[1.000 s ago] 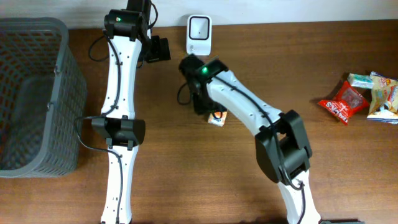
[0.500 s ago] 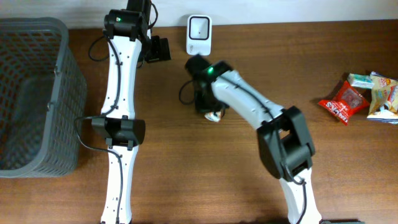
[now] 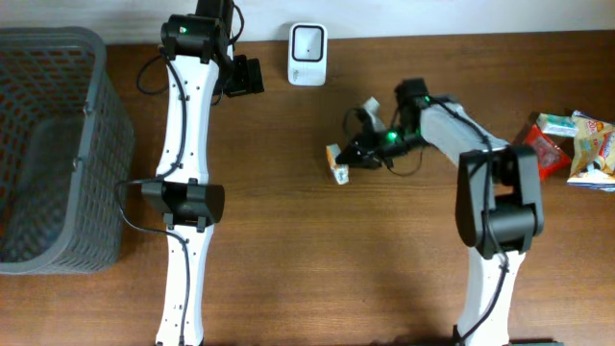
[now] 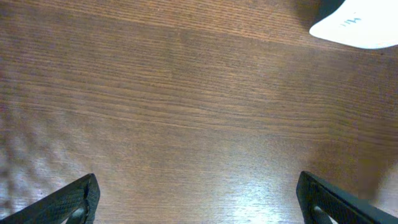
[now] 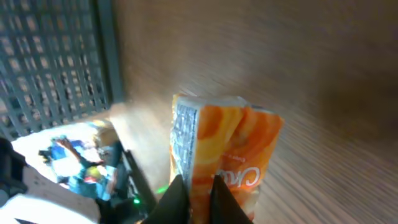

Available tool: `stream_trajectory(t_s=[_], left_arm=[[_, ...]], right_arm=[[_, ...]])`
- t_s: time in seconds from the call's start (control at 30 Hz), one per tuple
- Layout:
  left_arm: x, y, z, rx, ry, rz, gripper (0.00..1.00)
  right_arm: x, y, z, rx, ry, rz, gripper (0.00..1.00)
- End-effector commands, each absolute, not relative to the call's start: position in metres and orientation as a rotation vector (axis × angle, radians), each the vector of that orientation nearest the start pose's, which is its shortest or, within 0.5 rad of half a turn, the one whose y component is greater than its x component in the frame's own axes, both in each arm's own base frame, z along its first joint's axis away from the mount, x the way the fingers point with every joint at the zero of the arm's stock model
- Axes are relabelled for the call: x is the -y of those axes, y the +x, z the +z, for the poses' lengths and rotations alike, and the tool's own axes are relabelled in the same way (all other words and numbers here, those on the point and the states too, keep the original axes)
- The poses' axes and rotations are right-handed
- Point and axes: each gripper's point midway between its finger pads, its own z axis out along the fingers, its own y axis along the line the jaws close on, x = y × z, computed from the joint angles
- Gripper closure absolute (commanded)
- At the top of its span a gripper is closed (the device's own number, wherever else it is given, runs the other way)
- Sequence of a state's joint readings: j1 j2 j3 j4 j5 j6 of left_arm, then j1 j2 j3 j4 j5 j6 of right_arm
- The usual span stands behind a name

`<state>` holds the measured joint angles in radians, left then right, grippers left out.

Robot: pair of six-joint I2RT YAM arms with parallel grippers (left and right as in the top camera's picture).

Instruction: Scan the item barcode

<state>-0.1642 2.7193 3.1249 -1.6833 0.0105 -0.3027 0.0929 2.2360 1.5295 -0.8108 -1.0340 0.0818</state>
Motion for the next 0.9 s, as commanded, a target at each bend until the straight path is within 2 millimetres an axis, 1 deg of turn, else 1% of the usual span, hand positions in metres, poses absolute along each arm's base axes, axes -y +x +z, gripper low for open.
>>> stream_trajectory(t_s=[0.0,0.03,0.07,0.1,0.17,0.23,0.27,0.3,0.33,0.37,0.43,0.5,0.53,0.57,0.67,0.7,0.77,0.87], left_arm=[[0.089,0.526,0.141,-2.843,-0.185,-0.103,0.01],[0.089,0.526,0.141,-2.843,-0.185,-0.103,0.01],[0.089,0.526,0.141,-2.843,-0.185,-0.103,0.01],[0.089,0.526,0.141,-2.843,-0.185,-0.103,0.01],[0.089,0.526,0.141,-2.843,-0.185,-0.103,0.01],[0.089,0.526,0.141,-2.843,-0.185,-0.103,0.01],[0.089,0.526,0.141,-2.843,-0.185,-0.103,0.01],[0.089,0.526,0.141,-2.843,-0.185,-0.103,0.01],[0.089,0.526,0.141,-2.843,-0.185,-0.103,0.01],[0.089,0.526,0.141,-2.843,-0.185,-0.103,0.01],[0.089,0.526,0.141,-2.843,-0.185,-0.103,0.01],[0.089,0.526,0.141,-2.843,-0.185,-0.103,0.01],[0.089,0.526,0.141,-2.843,-0.185,-0.103,0.01],[0.089,0.526,0.141,-2.843,-0.185,-0.103,0.01],[0.089,0.526,0.141,-2.843,-0.185,-0.103,0.01],[0.089,0.526,0.141,-2.843,-0.185,-0.103,0.01],[0.089,0.526,0.141,-2.843,-0.185,-0.103,0.01],[0.089,0.526,0.141,-2.843,-0.185,-0.103,0.01]], right_arm=[[-0.143,0.395,0.03,-2.778,0.197,1.583,0.59],[-0.126,0.391,0.018,-2.835,0.285,1.506,0.47],[-0.106,0.385,0.006,-2.913,0.369,1.391,0.44],[-0.092,0.378,0.001,-2.964,0.435,1.322,0.43],[-0.079,0.377,0.009,-2.968,0.491,1.315,0.43],[-0.08,0.384,0.024,-2.944,0.434,1.292,0.42],[-0.085,0.391,0.037,-2.912,0.315,1.271,0.4],[-0.089,0.397,0.046,-2.887,0.23,1.255,0.39],[-0.095,0.404,0.052,-2.866,0.135,1.23,0.35],[-0.098,0.41,0.052,-2.837,0.044,1.199,0.31],[-0.105,0.414,0.046,-2.823,-0.047,1.161,0.31],[-0.111,0.411,0.039,-2.841,-0.062,1.166,0.32],[-0.115,0.41,0.036,-2.848,-0.074,1.17,0.34],[-0.124,0.407,0.031,-2.858,-0.102,1.177,0.39],[-0.144,0.399,0.019,-2.896,-0.161,1.192,0.4],[-0.15,0.397,0.016,-2.902,-0.178,1.196,0.49],[-0.152,0.396,0.014,-2.909,-0.186,1.193,0.64],[-0.152,0.396,0.015,-2.928,-0.119,1.203,0.82]])
